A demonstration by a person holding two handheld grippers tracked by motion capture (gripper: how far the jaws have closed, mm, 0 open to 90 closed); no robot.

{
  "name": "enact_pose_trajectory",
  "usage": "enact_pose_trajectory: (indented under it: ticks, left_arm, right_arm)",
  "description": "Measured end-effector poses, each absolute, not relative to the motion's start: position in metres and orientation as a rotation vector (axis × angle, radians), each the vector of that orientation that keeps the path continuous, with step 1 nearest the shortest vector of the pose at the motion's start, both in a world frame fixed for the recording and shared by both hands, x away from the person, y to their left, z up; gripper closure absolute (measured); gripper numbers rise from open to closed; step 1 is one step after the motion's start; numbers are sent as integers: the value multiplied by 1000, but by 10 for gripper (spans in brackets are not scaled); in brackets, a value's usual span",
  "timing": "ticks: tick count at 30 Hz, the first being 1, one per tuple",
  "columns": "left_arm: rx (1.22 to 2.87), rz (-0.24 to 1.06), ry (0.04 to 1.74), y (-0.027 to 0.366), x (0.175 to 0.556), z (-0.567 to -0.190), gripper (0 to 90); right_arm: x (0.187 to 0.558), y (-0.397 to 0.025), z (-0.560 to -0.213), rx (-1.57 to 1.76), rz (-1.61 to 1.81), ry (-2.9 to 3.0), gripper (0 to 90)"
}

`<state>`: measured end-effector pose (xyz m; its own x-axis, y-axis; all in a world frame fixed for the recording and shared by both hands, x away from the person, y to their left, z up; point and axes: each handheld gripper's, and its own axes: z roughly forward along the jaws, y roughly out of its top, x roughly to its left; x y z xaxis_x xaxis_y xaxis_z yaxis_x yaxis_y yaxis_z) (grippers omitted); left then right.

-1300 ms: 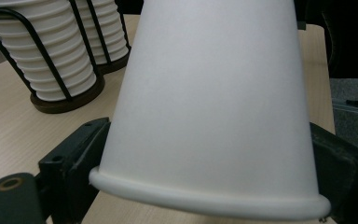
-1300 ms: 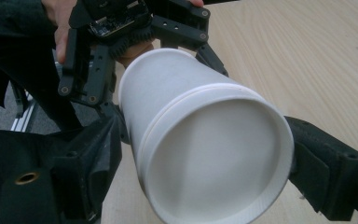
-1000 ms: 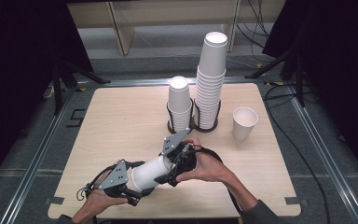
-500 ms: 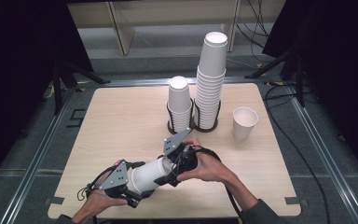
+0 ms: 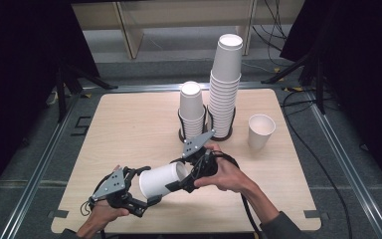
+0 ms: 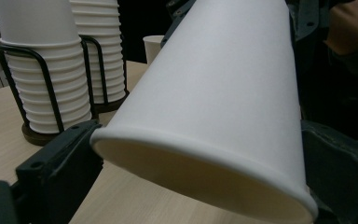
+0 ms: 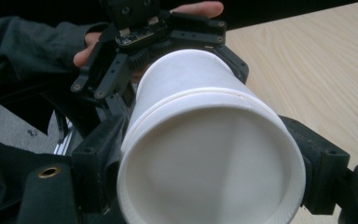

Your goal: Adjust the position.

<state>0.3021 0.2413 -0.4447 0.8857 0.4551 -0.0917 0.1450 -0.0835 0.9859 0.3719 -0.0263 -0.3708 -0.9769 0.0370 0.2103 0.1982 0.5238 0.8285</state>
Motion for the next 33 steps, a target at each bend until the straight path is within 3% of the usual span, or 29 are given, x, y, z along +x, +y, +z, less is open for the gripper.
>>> enact_pose_trajectory:
  ticks: [24,33]
  left_arm:
    - [1580,262,445,239,300,-443,0]
    - [1593,237,421,243,302,-441,35]
  right_arm:
    - [372,-25,-366,-191,-1548,-2458,239]
    - [373,-26,-370,-204,-1524,-2416,240]
